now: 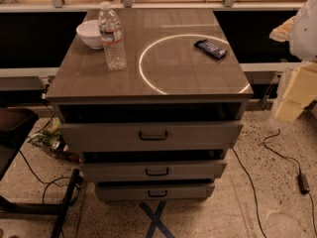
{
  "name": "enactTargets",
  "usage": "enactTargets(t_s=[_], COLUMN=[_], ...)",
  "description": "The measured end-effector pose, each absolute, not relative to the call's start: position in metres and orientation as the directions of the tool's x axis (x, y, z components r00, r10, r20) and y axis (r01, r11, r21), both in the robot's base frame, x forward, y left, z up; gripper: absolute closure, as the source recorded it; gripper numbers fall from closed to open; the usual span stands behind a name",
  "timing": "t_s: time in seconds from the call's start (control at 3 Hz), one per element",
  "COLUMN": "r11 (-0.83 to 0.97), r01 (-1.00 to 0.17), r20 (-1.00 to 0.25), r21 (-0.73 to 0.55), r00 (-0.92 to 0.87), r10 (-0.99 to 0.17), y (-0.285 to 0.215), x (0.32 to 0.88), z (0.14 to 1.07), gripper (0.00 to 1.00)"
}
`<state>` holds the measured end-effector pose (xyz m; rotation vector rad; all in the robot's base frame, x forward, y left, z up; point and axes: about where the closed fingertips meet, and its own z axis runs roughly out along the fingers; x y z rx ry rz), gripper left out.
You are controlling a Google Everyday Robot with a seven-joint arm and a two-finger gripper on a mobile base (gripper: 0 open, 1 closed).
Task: Move rxbar blueberry near water bottle
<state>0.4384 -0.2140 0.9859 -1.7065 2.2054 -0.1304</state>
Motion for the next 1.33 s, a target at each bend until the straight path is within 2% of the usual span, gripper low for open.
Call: enactTargets(t_s=[0.33,0.67,1.0,1.33], r11=[0.277,0.343,0.505,0.647], r01=[-0.916,-0.883,-0.782,-0.671], r20=[-0.223,-0.279,-0.435,-0.625], r21=[-0.289,-0.322,-0.366,-0.362], r00=[-0.217,-0.258,-0.336,-0.34], r10=[-0.95,-0.925,-0.835,-0.703], y=[-0.214,-0.224,-0.254,-0.283], x=[0.44,0.468,0.536,0.603], z=[0.987,0.986,0.987,0.99], gripper=[0.0,0.0,0.0,0.0])
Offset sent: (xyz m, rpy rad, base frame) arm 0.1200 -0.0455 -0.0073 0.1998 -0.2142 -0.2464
